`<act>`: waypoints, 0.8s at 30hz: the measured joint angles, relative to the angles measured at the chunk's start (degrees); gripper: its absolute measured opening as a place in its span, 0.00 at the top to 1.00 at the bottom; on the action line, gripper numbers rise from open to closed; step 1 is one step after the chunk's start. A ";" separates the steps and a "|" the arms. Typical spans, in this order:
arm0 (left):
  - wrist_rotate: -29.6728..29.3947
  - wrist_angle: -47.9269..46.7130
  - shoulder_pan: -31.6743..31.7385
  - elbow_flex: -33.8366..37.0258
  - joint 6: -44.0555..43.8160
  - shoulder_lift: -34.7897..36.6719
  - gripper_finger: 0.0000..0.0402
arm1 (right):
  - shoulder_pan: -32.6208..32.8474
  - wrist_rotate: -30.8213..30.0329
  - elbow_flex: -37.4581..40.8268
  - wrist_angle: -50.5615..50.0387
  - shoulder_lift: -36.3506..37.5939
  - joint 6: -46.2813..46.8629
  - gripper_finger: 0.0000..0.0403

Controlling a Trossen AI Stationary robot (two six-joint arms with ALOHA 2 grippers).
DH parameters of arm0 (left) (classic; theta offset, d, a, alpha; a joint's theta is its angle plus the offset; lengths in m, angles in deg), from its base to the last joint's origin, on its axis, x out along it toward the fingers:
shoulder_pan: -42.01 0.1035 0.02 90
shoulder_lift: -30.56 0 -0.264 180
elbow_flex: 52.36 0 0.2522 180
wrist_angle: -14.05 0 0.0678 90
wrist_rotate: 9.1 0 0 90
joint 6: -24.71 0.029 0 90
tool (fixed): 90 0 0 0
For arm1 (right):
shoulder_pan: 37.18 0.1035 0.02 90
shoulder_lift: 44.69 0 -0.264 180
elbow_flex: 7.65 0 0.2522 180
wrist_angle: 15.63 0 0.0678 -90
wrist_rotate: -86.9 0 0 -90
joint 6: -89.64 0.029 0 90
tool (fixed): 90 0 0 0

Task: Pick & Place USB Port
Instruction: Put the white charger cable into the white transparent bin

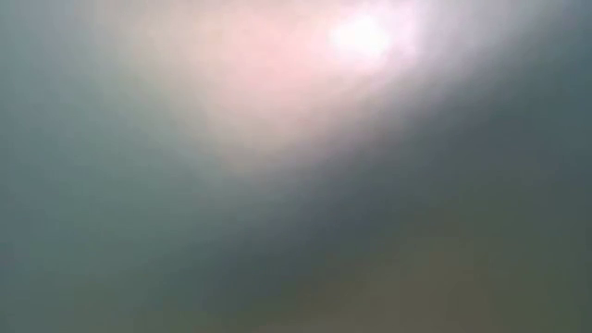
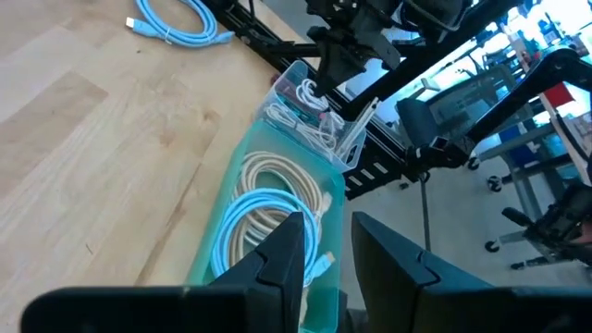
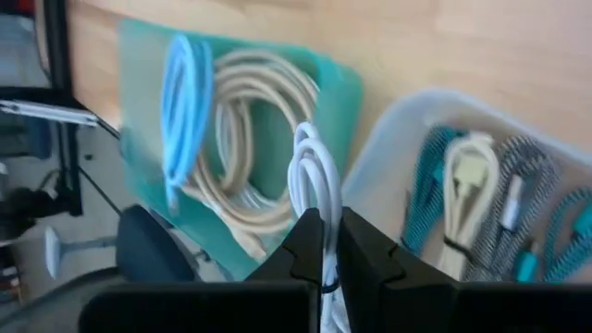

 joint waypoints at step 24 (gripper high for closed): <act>-2.54 -0.42 -1.40 0.04 -0.15 0.00 0.77 | -2.97 20.34 -0.02 4.62 -9.11 1.07 0.97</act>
